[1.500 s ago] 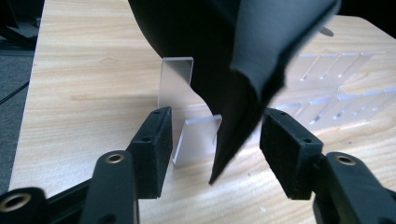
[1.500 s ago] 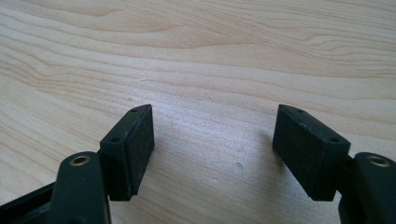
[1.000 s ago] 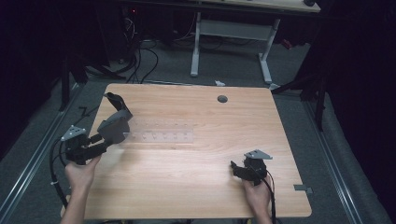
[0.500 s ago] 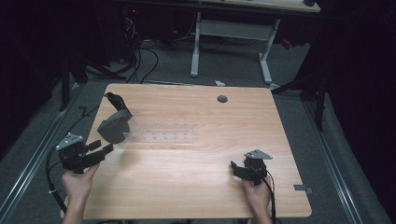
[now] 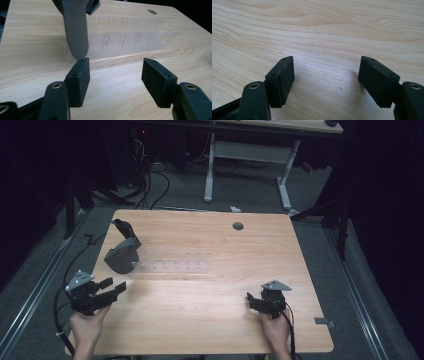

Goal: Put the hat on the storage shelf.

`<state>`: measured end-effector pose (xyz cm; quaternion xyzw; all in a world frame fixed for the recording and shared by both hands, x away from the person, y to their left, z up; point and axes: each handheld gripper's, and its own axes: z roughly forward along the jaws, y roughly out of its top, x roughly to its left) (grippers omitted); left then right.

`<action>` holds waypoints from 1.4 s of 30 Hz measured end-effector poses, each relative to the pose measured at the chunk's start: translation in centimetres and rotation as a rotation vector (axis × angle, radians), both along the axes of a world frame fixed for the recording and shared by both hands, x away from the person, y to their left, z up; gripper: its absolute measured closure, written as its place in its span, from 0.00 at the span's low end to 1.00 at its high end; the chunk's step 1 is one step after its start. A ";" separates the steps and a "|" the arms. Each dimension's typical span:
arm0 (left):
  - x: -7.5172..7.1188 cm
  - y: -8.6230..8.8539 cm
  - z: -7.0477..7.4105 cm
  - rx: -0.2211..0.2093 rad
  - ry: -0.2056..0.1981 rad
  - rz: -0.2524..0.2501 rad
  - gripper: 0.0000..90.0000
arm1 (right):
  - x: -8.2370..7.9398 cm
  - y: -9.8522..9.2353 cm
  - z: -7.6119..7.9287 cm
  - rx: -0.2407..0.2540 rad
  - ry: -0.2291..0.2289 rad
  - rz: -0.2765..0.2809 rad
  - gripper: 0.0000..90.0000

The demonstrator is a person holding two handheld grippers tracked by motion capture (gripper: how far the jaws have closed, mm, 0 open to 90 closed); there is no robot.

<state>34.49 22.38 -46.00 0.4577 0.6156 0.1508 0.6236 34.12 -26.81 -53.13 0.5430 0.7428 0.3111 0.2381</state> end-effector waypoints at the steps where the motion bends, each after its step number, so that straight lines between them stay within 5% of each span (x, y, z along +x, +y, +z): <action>1: -0.2 -0.1 -0.1 0.001 0.002 -0.005 0.45 | 0.0 0.0 0.0 0.000 0.000 0.000 0.32; 23: -1.2 -3.7 -1.1 0.034 0.009 -0.095 0.42 | 0.0 0.0 0.0 -0.002 -0.001 0.003 0.32; 42: -1.2 -6.9 -1.7 0.020 0.011 -0.191 0.42 | 0.0 0.0 0.0 -0.002 -0.001 0.004 0.32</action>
